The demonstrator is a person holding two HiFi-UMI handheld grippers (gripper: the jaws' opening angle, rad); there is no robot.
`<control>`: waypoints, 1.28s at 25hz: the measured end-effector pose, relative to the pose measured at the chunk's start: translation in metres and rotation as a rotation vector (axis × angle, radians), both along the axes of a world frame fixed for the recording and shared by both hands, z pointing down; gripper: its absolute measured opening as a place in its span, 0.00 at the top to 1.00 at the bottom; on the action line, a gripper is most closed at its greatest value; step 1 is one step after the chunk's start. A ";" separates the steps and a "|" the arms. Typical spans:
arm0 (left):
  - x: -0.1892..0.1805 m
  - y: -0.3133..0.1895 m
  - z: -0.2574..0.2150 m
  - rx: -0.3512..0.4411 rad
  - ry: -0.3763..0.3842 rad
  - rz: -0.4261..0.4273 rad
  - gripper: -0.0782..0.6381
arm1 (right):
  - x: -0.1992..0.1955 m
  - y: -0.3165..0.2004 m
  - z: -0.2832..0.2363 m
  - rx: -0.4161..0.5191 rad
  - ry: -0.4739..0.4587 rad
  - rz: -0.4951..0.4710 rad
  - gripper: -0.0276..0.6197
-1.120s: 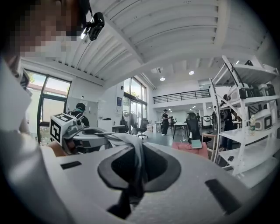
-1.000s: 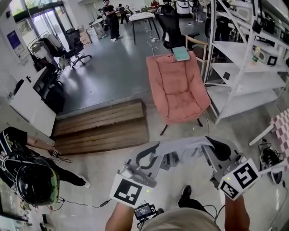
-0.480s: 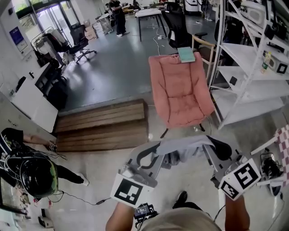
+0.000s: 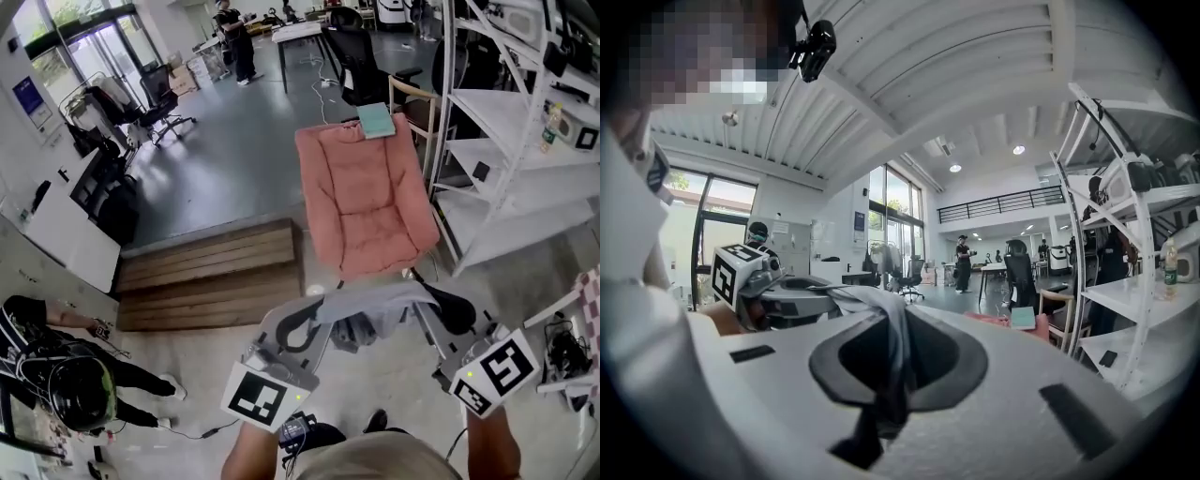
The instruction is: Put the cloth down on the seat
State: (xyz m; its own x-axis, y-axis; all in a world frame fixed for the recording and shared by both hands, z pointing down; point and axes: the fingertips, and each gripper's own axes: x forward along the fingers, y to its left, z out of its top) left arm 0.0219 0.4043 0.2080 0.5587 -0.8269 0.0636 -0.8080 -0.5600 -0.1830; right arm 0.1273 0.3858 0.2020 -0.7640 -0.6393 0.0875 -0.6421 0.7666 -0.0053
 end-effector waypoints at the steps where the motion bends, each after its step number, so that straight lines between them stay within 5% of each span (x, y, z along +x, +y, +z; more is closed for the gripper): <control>1: 0.003 -0.005 0.001 0.000 0.000 0.002 0.86 | 0.003 -0.005 0.001 0.004 0.000 0.002 0.93; 9: 0.016 -0.067 0.011 -0.003 0.013 0.086 0.86 | 0.018 -0.050 0.014 -0.010 0.012 0.084 0.93; 19: -0.002 -0.179 0.006 0.056 0.025 0.307 0.86 | -0.004 -0.143 0.013 -0.003 0.067 0.285 0.93; 32: -0.008 -0.254 0.015 0.037 0.011 0.352 0.86 | -0.008 -0.211 0.017 -0.021 0.089 0.348 0.93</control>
